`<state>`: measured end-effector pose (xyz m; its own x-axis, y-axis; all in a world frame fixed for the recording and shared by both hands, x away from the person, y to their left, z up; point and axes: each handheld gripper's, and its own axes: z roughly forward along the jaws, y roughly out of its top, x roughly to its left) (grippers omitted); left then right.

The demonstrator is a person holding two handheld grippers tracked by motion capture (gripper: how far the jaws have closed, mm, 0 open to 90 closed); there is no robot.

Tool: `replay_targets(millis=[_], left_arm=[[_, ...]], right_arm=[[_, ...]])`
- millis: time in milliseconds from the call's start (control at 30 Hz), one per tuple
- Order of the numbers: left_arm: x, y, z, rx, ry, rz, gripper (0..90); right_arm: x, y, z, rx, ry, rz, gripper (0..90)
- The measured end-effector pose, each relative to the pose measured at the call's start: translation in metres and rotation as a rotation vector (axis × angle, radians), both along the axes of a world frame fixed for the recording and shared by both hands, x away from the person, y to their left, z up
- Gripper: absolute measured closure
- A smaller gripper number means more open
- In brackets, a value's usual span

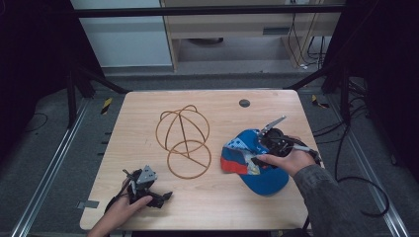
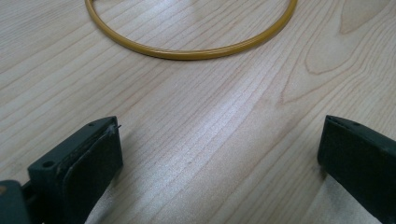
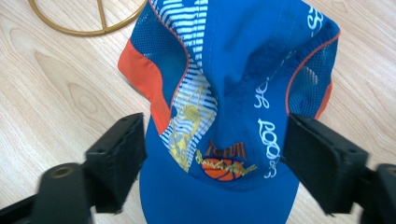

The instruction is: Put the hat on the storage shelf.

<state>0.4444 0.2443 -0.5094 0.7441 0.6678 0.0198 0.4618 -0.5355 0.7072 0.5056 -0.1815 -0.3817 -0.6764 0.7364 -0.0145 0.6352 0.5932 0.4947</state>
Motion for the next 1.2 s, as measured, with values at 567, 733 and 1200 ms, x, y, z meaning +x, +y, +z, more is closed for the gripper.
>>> replay_targets(millis=[567, 733, 1200], left_arm=[[0.000, 0.000, 0.000, 0.001, 0.000, -0.002, 0.0], [0.000, 0.000, 0.000, 0.000, 0.000, -0.001, 0.0], [0.000, 0.000, 0.000, 0.001, 0.000, -0.001, 0.0]], right_arm=[[0.014, 0.000, -0.008, 0.036, 0.041, -0.022, 35.6], [0.015, 0.001, -0.023, 0.007, 0.064, -0.032, 40.2], [0.020, 0.003, -0.039, -0.014, 0.096, -0.055, 60.5]])
